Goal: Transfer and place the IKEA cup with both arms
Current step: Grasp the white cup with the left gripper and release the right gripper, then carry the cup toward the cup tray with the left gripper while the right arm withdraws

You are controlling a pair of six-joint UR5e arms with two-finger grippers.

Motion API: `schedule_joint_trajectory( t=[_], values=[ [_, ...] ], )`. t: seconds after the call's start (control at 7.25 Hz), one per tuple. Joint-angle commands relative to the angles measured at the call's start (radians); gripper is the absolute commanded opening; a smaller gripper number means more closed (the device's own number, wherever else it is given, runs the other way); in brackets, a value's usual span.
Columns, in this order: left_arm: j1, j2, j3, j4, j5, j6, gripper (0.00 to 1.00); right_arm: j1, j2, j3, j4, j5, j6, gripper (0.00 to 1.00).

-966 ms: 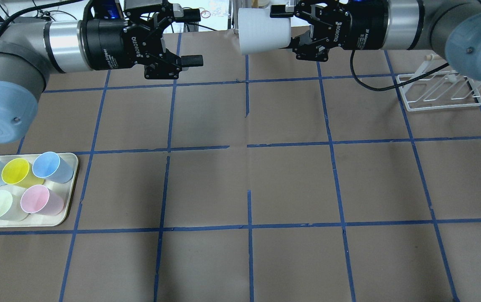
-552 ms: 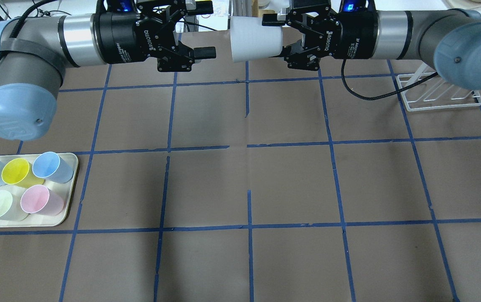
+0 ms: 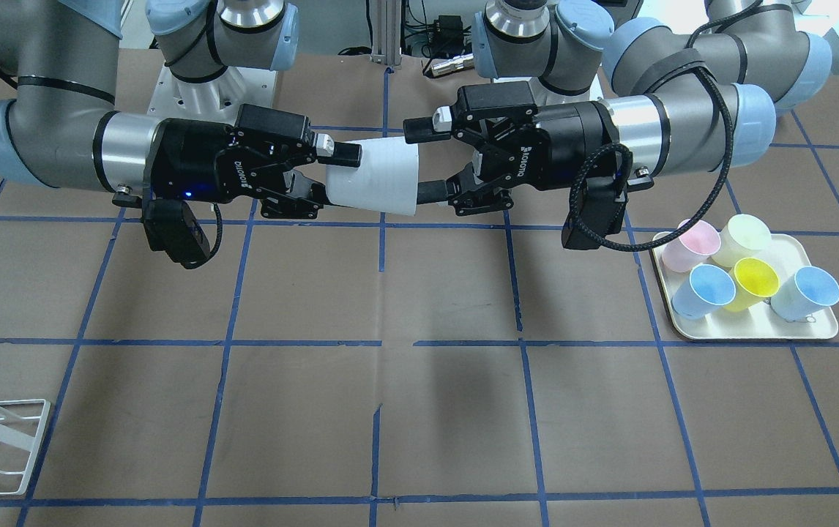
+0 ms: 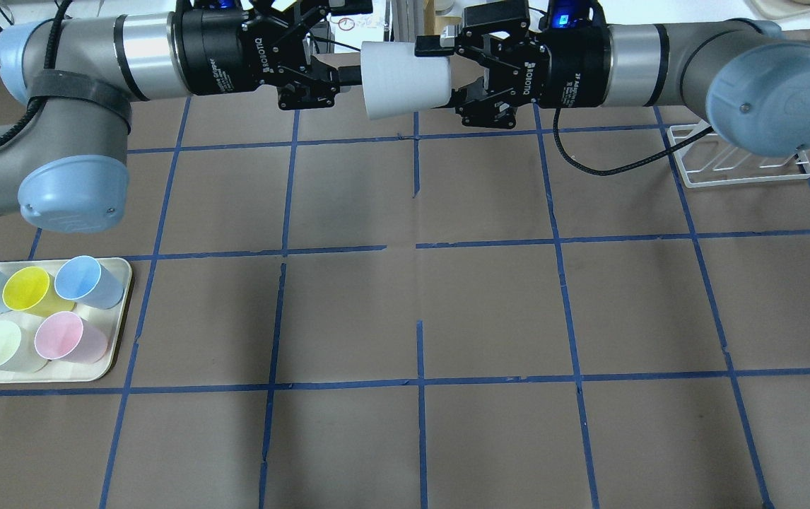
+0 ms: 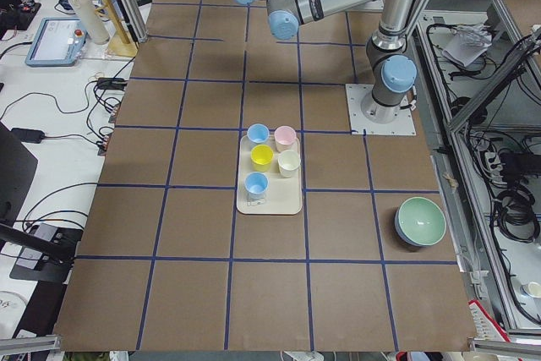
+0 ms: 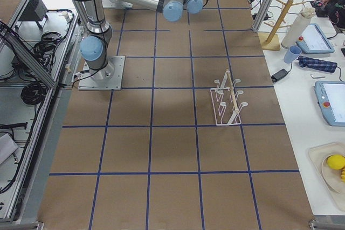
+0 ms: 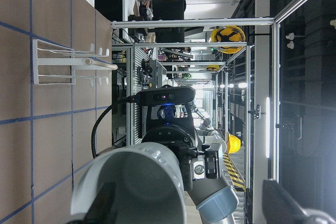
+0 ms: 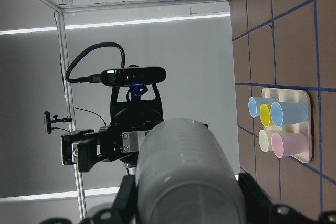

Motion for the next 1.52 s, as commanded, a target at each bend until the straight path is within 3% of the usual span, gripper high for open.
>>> schedule_joint_trajectory(
  t=[0.0, 0.28, 0.69, 0.83, 0.97, 1.38],
  values=[
    [-0.006, 0.001, -0.006, 0.01, 0.001, -0.008, 0.56, 0.019, 0.016, -0.006, -0.007, 0.006, 0.002, 0.03],
    [-0.003, 0.01, -0.012, 0.008, -0.001, -0.01, 0.23, 0.018, 0.016, -0.011, -0.006, 0.006, 0.003, 0.03],
    [-0.003, 0.01, -0.012, 0.008, 0.001, -0.01, 0.15, 0.018, 0.016, -0.014, -0.003, 0.008, 0.005, 0.05],
    [-0.003, 0.012, -0.011, 0.008, 0.001, -0.01, 0.11, 0.016, 0.016, -0.012, 0.002, 0.014, 0.012, 0.67],
    [-0.003, 0.012, -0.011, 0.008, 0.001, -0.01, 0.08, 0.012, 0.017, -0.012, -0.003, 0.014, 0.062, 1.0],
    [-0.003, 0.018, -0.009, 0.008, 0.007, -0.01, 0.05, -0.052, 0.017, -0.018, -0.018, 0.011, 0.126, 1.0]
  ],
)
